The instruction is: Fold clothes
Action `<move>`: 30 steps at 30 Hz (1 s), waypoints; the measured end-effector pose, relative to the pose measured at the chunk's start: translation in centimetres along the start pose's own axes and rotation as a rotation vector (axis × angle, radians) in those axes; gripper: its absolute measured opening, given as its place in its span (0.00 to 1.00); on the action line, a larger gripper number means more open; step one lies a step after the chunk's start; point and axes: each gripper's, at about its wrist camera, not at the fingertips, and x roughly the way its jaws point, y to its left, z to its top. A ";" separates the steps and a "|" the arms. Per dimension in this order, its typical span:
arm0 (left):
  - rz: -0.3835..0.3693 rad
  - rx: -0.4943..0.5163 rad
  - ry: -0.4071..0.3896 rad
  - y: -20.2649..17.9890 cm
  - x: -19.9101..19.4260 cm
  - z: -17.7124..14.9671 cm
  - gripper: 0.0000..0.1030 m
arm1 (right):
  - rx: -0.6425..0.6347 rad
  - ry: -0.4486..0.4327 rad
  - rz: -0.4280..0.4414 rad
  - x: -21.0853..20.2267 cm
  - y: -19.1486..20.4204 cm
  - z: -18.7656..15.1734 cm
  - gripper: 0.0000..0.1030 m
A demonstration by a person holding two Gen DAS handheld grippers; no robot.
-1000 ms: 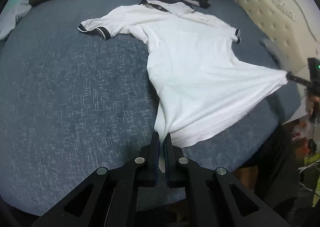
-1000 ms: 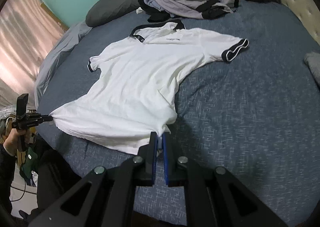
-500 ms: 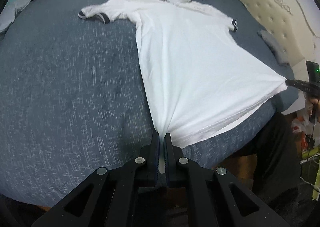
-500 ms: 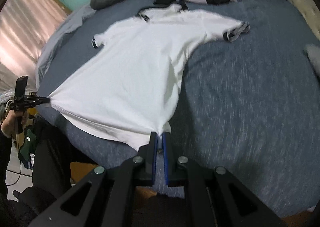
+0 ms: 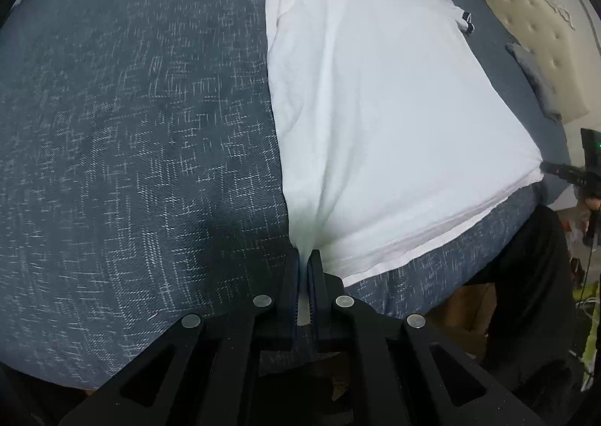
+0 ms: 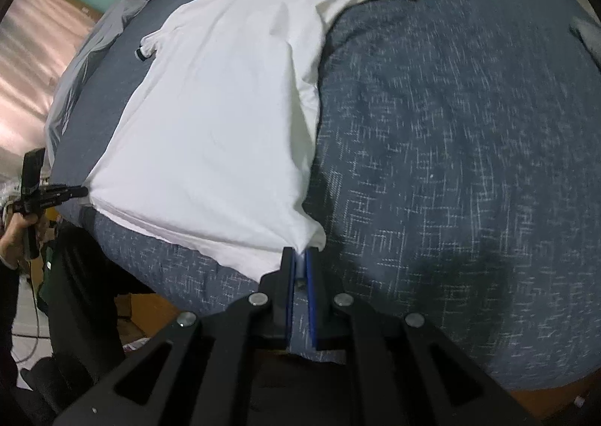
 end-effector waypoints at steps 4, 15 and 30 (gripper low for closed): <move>-0.024 -0.035 0.012 0.4 0.3 0.3 0.07 | -0.012 0.015 0.008 0.1 -0.1 0.4 0.07; -0.055 -0.097 -0.011 1.9 -1.3 1.0 0.21 | 0.037 -0.004 0.045 -2.3 -1.7 1.3 0.09; -0.055 -0.145 -0.031 2.9 -1.4 1.6 0.33 | 0.129 0.016 0.032 -0.5 -2.8 2.1 0.10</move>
